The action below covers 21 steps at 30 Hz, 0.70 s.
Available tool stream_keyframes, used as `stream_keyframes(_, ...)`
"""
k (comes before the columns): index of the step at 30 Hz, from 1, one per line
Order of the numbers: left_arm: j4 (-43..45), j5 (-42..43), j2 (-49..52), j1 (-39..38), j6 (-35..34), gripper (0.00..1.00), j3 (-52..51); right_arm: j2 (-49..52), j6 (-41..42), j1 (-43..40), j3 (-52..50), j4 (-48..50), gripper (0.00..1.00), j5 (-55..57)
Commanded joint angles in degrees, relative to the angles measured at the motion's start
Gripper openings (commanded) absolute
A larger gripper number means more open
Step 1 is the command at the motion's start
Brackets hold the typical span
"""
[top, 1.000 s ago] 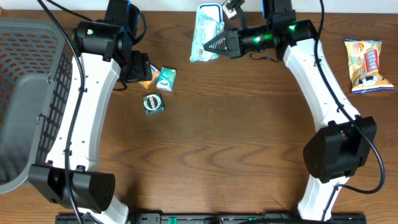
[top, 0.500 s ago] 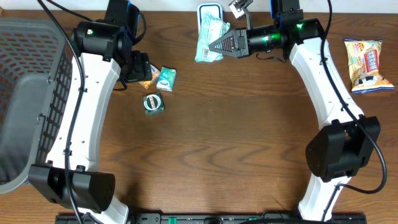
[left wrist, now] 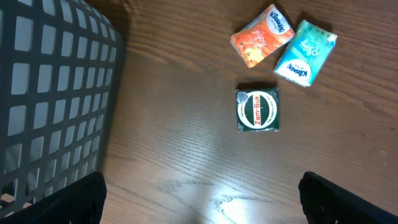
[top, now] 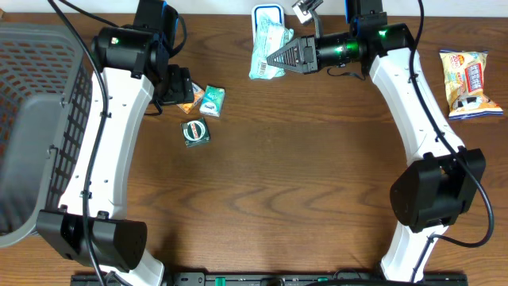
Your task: Scan the item barcode
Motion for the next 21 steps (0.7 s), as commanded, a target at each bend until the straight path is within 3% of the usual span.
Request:
stream_keyframes(1,-0.2,-0.96,0.42,0.02,0.52,0.97,-0.02,-1.62,-1.01,0.42,0.22,-1.44,0.01,5.27)
stream_keyframes(11,-0.17,-0.96,0.42,0.02,0.52,0.98,-0.02,-1.51,8.7,9.57,-1.55,-13.16,0.01,74.2)
stream_keyframes(15,-0.17,-0.96,0.42,0.02,0.52,0.97,-0.02,-1.36,10.64,14.19,-6.78,-12.57,0.01,91.58)
stream_keyframes(21,-0.17,-0.96,0.42,0.02,0.52,0.97,-0.02,-0.07,10.6,17.75,-16.96,-9.53,0.01,101.29)
